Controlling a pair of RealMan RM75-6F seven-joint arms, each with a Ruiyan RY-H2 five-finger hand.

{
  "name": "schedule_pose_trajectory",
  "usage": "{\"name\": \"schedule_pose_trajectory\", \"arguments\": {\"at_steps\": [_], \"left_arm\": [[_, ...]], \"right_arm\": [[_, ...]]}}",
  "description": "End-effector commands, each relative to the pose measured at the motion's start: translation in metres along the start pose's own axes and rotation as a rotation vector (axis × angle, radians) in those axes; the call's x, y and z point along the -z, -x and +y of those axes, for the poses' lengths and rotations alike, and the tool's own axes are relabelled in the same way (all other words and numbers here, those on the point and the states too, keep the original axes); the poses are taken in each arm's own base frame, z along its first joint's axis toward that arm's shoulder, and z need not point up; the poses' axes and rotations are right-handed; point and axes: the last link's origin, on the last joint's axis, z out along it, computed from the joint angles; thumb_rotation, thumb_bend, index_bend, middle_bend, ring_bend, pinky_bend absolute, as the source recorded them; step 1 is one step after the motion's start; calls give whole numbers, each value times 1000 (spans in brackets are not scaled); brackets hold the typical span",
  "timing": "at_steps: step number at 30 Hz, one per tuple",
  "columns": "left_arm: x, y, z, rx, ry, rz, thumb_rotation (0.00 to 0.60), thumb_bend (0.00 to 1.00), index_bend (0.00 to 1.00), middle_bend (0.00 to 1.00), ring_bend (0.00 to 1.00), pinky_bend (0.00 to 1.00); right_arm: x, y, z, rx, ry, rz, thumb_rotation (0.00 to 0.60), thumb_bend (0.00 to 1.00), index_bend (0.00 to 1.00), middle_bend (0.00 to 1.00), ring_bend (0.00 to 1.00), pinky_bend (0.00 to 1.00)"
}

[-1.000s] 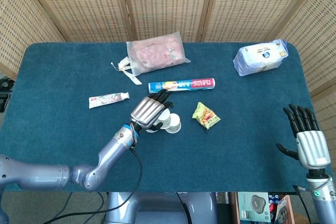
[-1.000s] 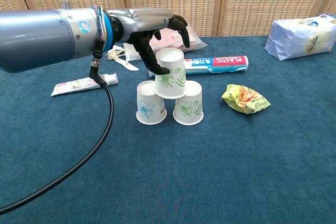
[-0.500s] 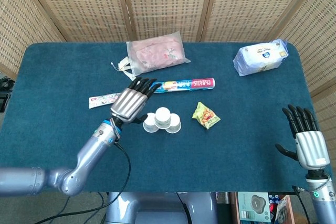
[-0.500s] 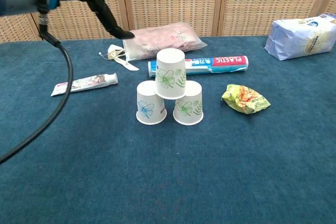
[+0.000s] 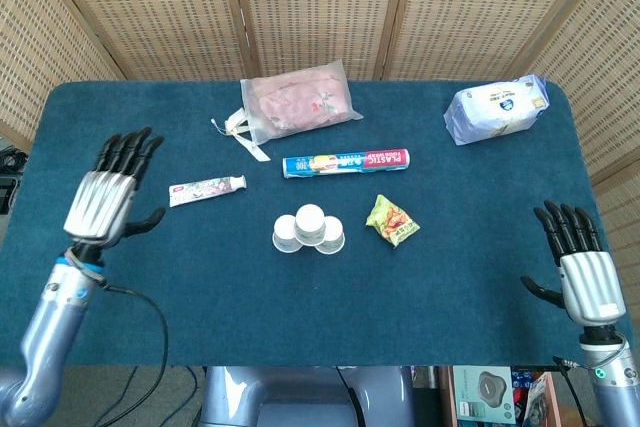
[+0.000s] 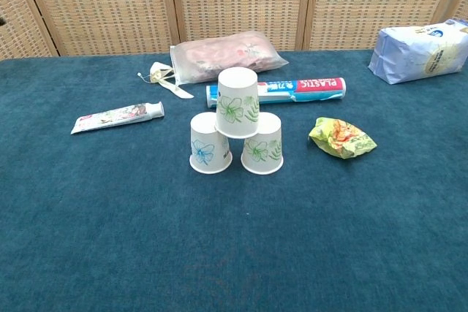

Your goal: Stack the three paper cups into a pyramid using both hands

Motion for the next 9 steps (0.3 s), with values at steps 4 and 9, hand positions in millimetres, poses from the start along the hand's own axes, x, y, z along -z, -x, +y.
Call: {"name": "schedule_pose_trajectory", "arguments": {"at_steps": [4,9], "left_arm": [[76,19,-82,44,-123,74,600,285,0,0,0,0],[95,33,-90,66,-134,78,600,285,0,0,0,0]], "right_arm": [[1,-1,-1,3,1,3,600,22,0,128,32,52],[2,0,-1,7,5,2,600,23,0,127,32,52]]}}
